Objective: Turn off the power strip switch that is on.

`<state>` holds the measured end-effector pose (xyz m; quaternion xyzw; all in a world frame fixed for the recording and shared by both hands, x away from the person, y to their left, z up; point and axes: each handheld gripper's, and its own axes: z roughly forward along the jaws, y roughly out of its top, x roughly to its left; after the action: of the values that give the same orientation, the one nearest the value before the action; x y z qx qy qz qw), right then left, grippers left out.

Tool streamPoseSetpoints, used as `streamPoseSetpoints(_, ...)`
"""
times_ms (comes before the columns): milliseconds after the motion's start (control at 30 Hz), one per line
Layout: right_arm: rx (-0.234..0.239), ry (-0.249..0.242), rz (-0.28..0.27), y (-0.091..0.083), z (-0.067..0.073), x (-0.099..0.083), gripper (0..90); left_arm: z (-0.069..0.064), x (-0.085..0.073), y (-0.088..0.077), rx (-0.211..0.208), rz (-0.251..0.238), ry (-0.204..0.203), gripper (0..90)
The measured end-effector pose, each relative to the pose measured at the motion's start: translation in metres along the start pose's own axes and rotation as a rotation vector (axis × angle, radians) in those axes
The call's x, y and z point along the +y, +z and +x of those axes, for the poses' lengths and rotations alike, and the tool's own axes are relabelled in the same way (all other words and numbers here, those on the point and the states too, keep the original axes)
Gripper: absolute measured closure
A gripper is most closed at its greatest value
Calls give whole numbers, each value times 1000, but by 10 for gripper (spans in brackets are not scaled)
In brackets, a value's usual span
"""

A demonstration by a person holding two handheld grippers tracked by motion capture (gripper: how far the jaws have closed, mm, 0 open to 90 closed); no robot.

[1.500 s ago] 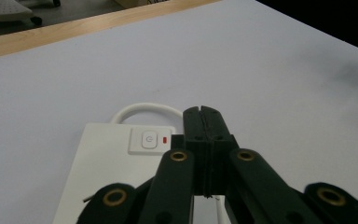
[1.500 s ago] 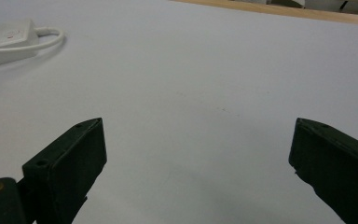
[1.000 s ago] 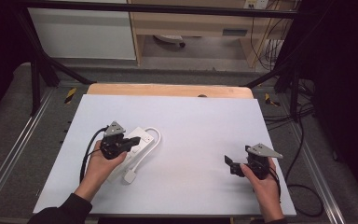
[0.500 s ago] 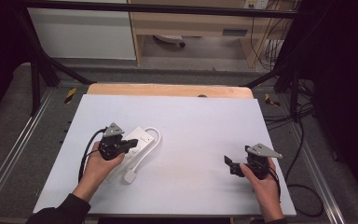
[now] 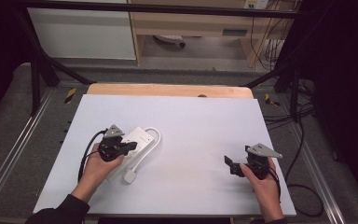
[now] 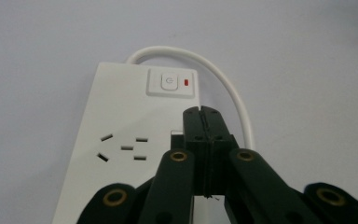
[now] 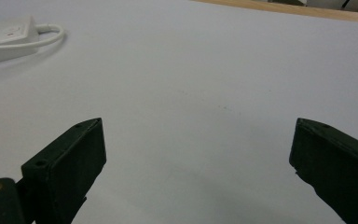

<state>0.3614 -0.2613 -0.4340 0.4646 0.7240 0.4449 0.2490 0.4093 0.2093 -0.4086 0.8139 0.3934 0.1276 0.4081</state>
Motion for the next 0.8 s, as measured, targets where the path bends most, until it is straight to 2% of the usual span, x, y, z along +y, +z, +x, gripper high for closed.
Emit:
streamPoseSetpoints(333,1,-2,0,0,0,0,41,0,-3,3,4,23,-3,900)
streamPoseSetpoints(800,2,-3,3,0,0,0,42,-1,-5,5,8,57,13,900)
